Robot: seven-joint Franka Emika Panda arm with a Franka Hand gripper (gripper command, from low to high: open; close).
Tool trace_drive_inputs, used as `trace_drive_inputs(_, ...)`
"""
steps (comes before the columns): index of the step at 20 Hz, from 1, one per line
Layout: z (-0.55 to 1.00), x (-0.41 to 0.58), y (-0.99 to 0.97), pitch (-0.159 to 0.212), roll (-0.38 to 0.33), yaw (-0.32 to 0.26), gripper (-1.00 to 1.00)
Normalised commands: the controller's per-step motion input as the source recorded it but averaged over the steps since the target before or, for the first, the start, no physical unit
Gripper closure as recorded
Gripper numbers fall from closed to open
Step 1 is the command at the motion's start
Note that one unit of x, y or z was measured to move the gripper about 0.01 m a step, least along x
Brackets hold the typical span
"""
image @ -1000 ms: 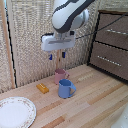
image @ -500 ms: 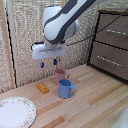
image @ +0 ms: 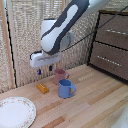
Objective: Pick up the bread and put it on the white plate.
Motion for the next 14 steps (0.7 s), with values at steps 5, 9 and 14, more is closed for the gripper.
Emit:
trace_drive_inputs(5,-0.22,0.47,0.06,0.095,-0.024,0.167,-1.0)
trace_drive_inputs(9,-0.22,0.44,-0.03,0.137,-0.03,0.162,-1.0)
trace_drive_inputs(14,-0.14,0.388,-0.08,0.067,-0.005,0.171,-1.0)
